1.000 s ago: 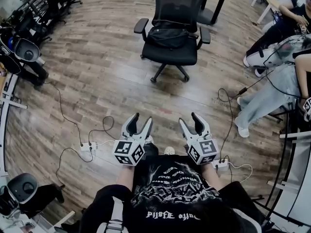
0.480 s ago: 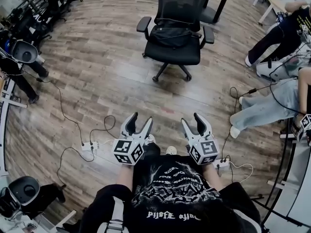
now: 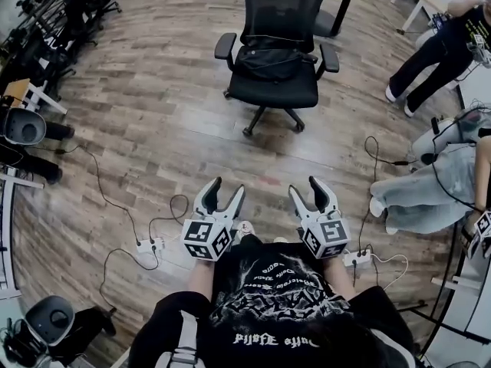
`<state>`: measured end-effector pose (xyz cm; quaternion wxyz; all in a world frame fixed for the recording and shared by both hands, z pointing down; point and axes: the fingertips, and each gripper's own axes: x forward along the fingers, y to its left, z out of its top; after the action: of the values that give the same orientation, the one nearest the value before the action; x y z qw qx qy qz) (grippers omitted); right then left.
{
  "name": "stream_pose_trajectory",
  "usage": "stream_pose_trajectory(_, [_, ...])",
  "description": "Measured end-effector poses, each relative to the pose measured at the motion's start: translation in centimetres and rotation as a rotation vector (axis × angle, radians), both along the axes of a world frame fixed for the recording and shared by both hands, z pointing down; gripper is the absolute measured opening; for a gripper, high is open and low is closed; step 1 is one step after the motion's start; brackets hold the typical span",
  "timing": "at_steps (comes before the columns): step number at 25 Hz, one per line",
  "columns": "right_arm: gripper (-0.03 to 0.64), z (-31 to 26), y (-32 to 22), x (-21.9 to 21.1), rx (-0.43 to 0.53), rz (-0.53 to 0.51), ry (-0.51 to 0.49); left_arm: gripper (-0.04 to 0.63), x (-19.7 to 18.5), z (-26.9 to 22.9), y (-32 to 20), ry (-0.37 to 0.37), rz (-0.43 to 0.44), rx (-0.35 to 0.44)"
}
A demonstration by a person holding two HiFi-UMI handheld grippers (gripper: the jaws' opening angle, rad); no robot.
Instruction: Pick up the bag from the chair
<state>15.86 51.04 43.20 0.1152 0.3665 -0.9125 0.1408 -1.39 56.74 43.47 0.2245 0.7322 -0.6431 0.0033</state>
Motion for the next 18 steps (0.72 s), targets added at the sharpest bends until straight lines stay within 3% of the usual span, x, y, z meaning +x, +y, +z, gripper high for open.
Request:
stream_pose_trajectory(11, [0.255, 0.5, -3.5, -3.9, -0.01, 0.027, -0.023, 0.272, -2.1, 0.0, -5.3, -0.029, 0.102, 0.004])
stream_pose_trajectory(18, [0.256, 1.4, -11.4, -3.9, -0.029, 0.012, -0.039, 0.272, -1.2, 0.8, -12.1, -0.031, 0.103, -0.004])
